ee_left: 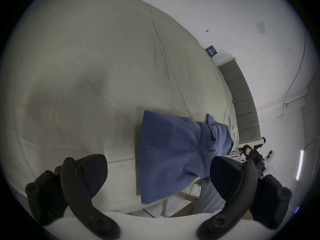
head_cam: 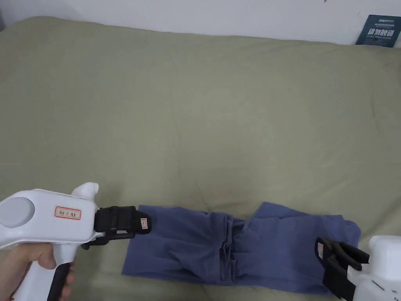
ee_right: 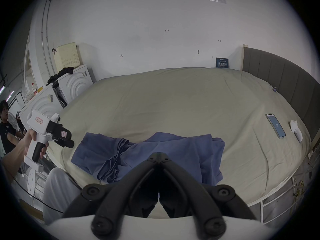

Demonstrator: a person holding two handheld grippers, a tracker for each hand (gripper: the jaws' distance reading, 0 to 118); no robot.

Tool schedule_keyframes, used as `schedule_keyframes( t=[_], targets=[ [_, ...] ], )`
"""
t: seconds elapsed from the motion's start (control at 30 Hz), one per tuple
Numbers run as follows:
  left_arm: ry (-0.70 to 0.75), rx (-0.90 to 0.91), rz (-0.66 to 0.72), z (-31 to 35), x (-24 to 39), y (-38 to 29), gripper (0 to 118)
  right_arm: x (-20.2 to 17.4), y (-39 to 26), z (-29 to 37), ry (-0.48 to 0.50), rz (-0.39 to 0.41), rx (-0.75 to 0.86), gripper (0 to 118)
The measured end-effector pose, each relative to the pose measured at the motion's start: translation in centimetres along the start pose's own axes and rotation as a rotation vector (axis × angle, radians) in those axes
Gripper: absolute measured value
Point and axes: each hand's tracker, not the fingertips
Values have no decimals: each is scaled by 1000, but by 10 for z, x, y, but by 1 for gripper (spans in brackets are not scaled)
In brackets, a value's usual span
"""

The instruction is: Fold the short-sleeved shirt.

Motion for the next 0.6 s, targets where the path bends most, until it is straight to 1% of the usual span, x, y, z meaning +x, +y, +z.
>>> schedule_keyframes(
  t=[0.1,0.2,0.23,0.27,0.3,0.33,0.37,0.4,0.43,0.47,0.53,0.6],
  targets=[
    [-21,-14,38,-16,-7,5,118,0,0,1,-6,9,-6,2],
    [-105,-2,52,-23,-8,10,118,1,0,1,-15,11,-11,2],
    [-167,-10,66,-26,-6,8,116,2,0,1,-20,10,-12,2],
    [-216,-10,97,-29,-7,8,110,3,0,0,-22,8,-13,2],
    [-268,-19,142,-33,-8,6,95,3,0,0,-23,7,-15,2],
    [-274,-38,172,-39,-8,5,75,3,-1,0,-25,6,-16,2],
    [-186,-39,155,-44,-8,2,62,3,-1,1,-27,5,-13,2],
    [-120,-25,114,-46,-6,0,47,3,-1,1,-26,3,-14,2],
    [-118,-8,95,-44,-7,-2,23,3,-1,1,-24,1,-15,2],
    [-132,-19,145,-43,-9,-3,20,3,-2,1,-24,0,-15,2],
    [-175,-33,187,-40,-14,-6,16,3,-2,2,-21,3,-13,2],
    [-129,-17,157,-34,-9,-6,15,3,-2,3,-18,6,-14,2]
  ],
)
